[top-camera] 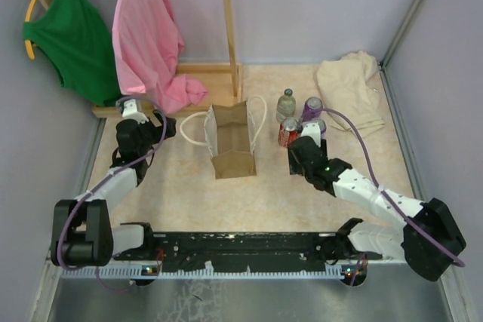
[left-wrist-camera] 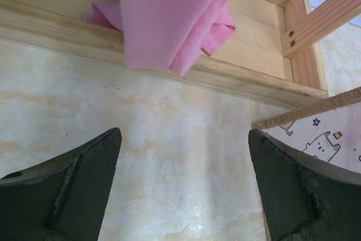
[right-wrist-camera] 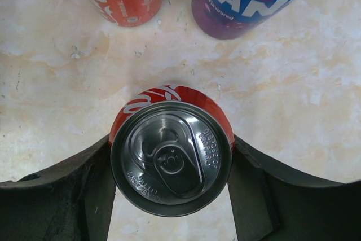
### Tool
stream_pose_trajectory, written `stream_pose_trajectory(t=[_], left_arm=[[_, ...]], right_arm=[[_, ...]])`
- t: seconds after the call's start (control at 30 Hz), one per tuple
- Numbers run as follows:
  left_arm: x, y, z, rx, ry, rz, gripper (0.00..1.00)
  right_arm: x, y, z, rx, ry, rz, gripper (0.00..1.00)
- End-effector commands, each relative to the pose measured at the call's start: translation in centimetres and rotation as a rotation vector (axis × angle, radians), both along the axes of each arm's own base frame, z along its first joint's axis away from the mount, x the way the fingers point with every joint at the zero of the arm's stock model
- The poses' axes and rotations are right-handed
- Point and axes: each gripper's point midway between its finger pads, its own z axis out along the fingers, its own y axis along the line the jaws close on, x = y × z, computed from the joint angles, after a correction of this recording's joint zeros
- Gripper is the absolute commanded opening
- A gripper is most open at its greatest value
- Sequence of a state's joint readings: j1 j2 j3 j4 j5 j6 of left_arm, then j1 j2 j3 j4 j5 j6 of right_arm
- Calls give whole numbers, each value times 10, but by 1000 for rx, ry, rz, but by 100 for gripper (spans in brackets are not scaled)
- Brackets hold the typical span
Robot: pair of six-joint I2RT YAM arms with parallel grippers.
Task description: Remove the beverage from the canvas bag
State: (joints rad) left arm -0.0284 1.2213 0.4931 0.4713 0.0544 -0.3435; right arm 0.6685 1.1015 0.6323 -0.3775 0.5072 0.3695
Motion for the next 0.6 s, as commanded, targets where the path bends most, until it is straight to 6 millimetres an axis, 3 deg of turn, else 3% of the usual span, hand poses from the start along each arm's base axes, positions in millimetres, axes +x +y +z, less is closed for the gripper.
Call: stream_pose_trajectory(t=[0.0,0.2,0.43,0.5,0.57], left_arm=[[5,-6,5,-7,-16,-22,100],[5,-6,5,-5,-17,-23,100],[7,-6,7,-3,-21,-24,100],[8,-6,8,-1,-22,-24,100],[8,-6,7,0,-21,-24,100]], right_arm=[[39,19,37,151,-198,-51,0],[41,27,30,151,-133,-50,0],[46,22,23,140,-107,-98,1],[46,21,25,143,-103,-107,9],[46,20,26,138,-95,-116,23]])
